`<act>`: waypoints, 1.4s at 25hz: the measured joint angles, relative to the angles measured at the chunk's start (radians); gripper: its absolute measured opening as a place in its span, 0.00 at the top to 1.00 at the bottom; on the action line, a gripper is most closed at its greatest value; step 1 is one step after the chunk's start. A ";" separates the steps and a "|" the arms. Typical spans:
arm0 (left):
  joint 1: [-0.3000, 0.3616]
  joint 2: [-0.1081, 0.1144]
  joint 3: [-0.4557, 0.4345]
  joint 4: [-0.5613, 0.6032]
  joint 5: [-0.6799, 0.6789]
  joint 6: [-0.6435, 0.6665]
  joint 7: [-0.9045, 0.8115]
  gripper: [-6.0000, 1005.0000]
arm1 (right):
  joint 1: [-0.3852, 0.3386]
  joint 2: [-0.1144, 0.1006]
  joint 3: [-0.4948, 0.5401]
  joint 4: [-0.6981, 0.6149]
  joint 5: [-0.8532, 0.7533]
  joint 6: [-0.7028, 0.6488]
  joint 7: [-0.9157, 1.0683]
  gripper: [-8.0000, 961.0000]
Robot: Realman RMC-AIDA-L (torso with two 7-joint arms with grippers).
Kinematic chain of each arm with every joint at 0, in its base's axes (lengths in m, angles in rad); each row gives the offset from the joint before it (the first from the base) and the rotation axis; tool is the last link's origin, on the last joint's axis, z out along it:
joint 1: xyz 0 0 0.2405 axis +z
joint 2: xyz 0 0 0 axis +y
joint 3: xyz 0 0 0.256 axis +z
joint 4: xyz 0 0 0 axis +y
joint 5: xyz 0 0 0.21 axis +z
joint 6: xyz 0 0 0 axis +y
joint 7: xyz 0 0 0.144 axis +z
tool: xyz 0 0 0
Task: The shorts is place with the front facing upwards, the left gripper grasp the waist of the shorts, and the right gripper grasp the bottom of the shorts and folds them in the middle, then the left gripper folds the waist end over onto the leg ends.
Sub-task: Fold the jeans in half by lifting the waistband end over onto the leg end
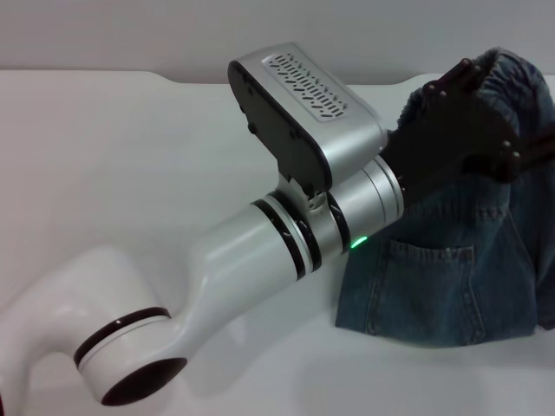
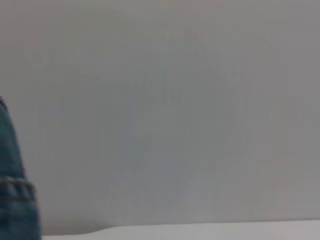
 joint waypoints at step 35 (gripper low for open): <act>-0.164 0.006 -0.022 0.120 0.012 -0.169 -0.085 0.17 | 0.225 -0.007 -0.568 0.067 0.116 -0.367 0.115 0.99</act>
